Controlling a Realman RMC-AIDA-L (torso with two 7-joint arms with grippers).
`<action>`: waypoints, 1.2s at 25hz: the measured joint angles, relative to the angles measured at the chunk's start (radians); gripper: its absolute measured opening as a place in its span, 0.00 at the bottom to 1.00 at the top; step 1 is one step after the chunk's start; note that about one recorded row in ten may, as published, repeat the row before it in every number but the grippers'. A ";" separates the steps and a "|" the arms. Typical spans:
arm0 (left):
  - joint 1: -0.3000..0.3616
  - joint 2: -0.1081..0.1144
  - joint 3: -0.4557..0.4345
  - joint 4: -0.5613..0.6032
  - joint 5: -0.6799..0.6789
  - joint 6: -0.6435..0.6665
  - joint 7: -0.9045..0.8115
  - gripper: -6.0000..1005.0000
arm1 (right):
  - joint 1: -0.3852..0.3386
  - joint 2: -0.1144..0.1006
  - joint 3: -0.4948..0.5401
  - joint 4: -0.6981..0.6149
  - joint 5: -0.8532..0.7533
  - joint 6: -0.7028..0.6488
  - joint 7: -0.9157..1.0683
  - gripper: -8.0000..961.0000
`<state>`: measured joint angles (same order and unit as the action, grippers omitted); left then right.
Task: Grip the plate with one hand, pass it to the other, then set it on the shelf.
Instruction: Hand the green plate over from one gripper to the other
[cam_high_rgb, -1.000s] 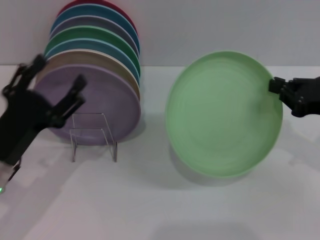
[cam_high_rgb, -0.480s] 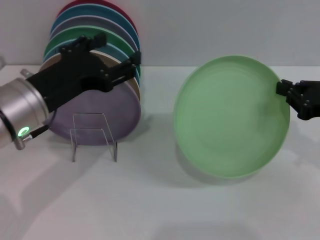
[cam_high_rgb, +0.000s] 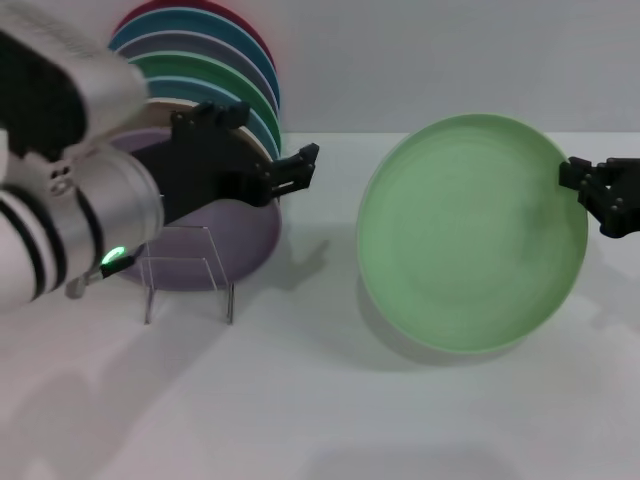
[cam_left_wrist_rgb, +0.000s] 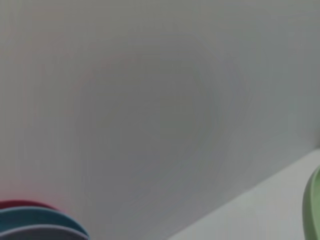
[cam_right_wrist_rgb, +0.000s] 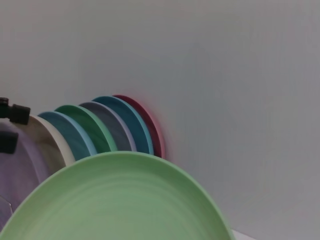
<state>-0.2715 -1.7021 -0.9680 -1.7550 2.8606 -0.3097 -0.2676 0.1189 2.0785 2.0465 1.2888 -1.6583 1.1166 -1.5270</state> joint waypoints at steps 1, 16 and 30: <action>0.000 0.000 0.000 0.000 0.000 0.000 0.000 0.86 | 0.000 0.000 -0.002 0.000 0.000 0.000 -0.004 0.07; 0.083 -0.355 -0.417 -0.002 -0.607 -0.430 0.952 0.86 | 0.044 0.001 -0.009 -0.017 -0.017 -0.003 -0.045 0.08; 0.003 -0.361 -0.420 0.128 -0.657 -0.444 0.988 0.86 | 0.089 0.003 -0.112 -0.019 -0.020 -0.046 -0.056 0.10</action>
<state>-0.2687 -2.0629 -1.3877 -1.6272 2.2039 -0.7537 0.7202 0.2076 2.0813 1.9345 1.2701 -1.6784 1.0706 -1.5830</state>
